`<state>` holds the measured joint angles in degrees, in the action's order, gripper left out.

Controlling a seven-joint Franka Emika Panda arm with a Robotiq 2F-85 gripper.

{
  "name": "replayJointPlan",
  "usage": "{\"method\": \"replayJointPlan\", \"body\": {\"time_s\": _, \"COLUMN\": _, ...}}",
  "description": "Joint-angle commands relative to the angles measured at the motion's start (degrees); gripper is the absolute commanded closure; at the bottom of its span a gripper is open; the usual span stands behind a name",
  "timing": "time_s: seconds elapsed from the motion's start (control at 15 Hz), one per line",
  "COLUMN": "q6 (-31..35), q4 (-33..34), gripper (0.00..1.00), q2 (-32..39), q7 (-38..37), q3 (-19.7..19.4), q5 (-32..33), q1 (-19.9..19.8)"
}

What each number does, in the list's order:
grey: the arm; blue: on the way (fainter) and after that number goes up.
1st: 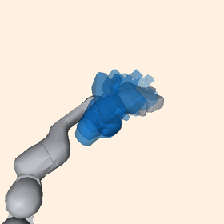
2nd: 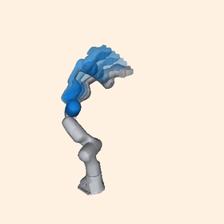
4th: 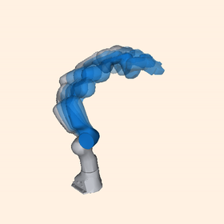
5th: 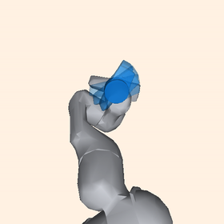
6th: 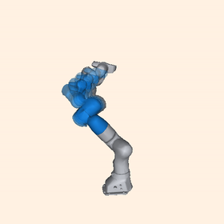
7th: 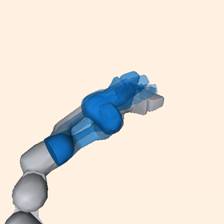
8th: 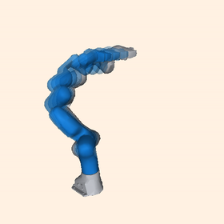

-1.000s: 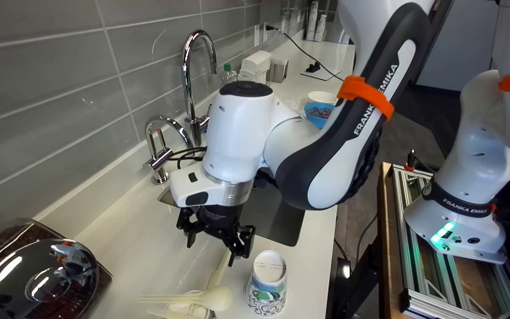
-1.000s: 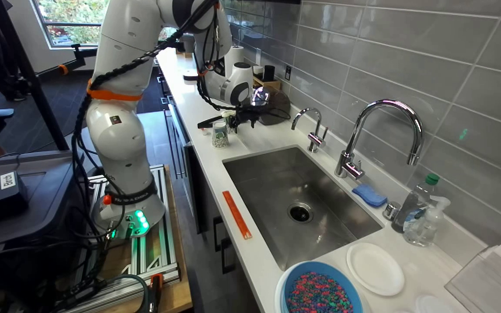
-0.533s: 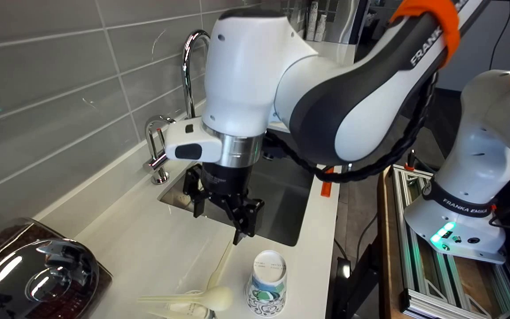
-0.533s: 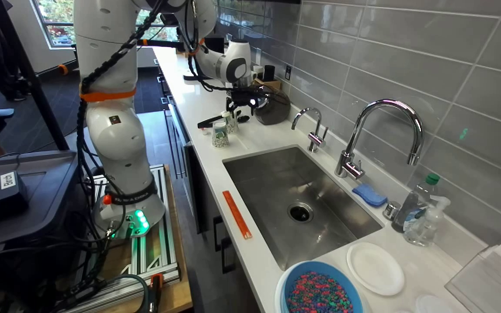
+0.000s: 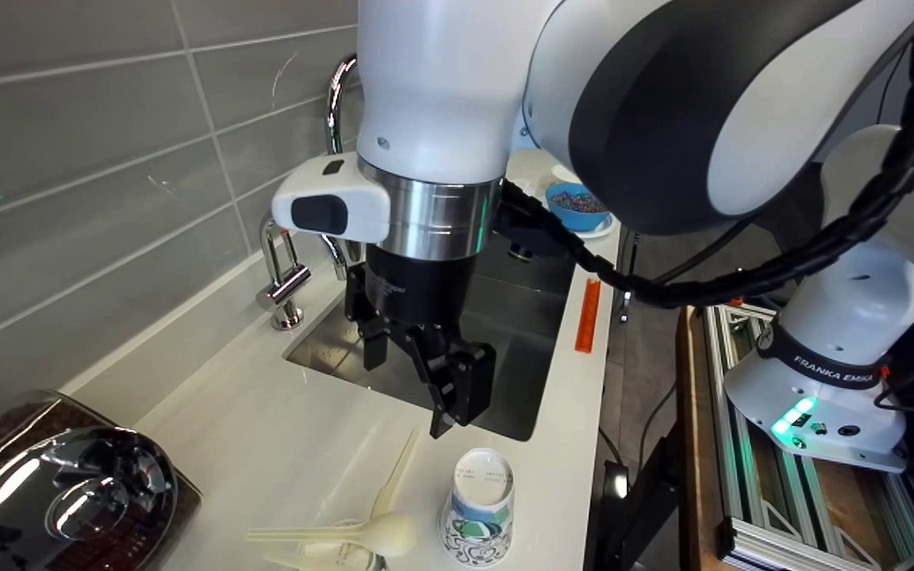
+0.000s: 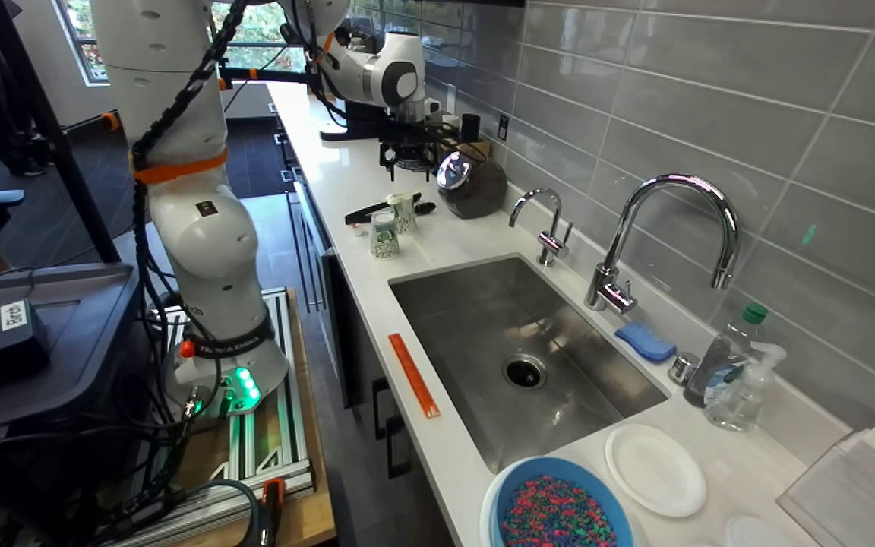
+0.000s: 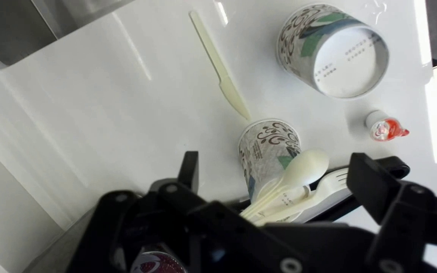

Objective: Put the knife on the counter top and two pieces of cutlery in the sink

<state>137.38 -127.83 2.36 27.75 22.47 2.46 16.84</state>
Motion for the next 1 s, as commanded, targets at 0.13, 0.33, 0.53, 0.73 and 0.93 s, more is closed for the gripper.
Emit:
{"method": "replayJointPlan", "body": {"time_s": 0.13, "q6": -0.19, "q4": 0.28, "gripper": 0.0, "q2": 0.26, "q7": -0.33, "q3": -0.94, "q5": 0.0, "q1": 0.83}}
{"method": "replayJointPlan", "body": {"time_s": 0.33, "q6": -2.4, "q4": 2.13, "gripper": 0.0, "q2": 2.52, "q7": -12.72, "q3": -1.74, "q5": 2.96, "q1": 1.16}}
{"method": "replayJointPlan", "body": {"time_s": 0.53, "q6": -4.52, "q4": 5.83, "gripper": 0.0, "q2": 5.67, "q7": -23.31, "q3": -2.13, "q5": 7.9, "q1": 2.23}}
{"method": "replayJointPlan", "body": {"time_s": 0.73, "q6": -7.4, "q4": 10.35, "gripper": 0.0, "q2": 8.71, "q7": -30.17, "q3": -2.44, "q5": 10.79, "q1": 3.86}}
{"method": "replayJointPlan", "body": {"time_s": 0.93, "q6": -7.46, "q4": 14.31, "gripper": 0.0, "q2": 12.1, "q7": -33.51, "q3": -2.45, "q5": 10.79, "q1": 5.53}}
